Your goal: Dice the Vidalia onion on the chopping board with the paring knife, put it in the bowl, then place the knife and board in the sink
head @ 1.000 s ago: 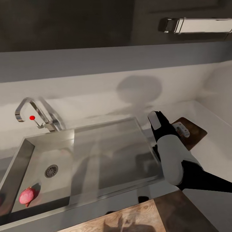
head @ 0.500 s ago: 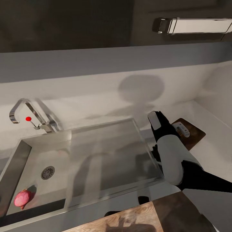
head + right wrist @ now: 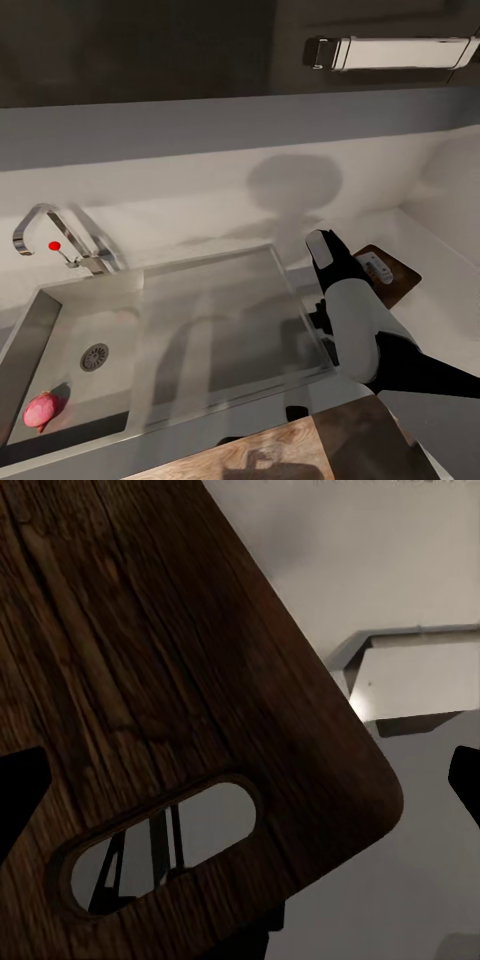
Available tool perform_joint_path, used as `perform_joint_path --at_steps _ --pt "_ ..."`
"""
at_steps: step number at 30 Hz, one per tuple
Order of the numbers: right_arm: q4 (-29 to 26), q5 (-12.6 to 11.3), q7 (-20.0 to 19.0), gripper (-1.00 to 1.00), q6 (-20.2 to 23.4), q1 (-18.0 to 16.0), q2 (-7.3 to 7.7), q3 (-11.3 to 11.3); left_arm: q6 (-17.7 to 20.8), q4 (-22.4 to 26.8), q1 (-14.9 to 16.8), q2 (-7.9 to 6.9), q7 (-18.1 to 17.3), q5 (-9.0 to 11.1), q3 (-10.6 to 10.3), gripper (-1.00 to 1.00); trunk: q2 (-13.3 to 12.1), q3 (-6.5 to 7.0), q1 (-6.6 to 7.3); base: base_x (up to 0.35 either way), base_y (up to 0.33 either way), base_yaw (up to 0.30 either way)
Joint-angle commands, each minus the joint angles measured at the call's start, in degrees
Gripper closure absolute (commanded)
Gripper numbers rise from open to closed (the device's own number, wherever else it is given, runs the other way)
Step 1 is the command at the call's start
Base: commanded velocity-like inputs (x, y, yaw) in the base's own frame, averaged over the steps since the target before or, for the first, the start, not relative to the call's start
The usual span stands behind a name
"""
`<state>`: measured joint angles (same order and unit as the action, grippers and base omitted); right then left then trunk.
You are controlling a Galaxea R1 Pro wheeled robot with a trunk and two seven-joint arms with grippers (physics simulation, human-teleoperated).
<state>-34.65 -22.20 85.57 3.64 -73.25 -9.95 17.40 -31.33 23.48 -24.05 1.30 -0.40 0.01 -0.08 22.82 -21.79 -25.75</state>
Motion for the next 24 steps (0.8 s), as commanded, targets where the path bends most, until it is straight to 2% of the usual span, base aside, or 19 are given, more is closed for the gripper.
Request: perform_joint_path --at_steps 1,10,16,24 --pt "-0.1 0.0 0.1 -1.00 0.4 0.0 -0.04 0.2 -0.1 0.1 0.0 0.01 0.0 0.0 0.0 -1.00 0.1 -0.09 -0.03 0.000 -0.007 0.000" --pt "-0.1 0.0 0.1 -1.00 0.4 0.0 -0.04 0.2 -0.1 0.1 0.0 0.02 0.0 -0.1 0.0 -1.00 0.1 -0.09 -0.03 -0.003 -0.001 0.000" --pt "-0.1 0.0 0.1 -1.00 0.4 0.0 -0.04 0.2 -0.1 0.1 0.0 -0.01 0.0 -0.1 0.0 -1.00 0.1 -0.09 -0.03 -0.160 -0.033 0.000" --pt "-0.1 0.0 0.1 -1.00 0.5 0.0 -0.04 0.2 -0.1 0.2 0.0 0.00 0.0 -0.1 0.0 -1.00 0.1 -0.09 -0.03 -0.033 -0.010 0.000"
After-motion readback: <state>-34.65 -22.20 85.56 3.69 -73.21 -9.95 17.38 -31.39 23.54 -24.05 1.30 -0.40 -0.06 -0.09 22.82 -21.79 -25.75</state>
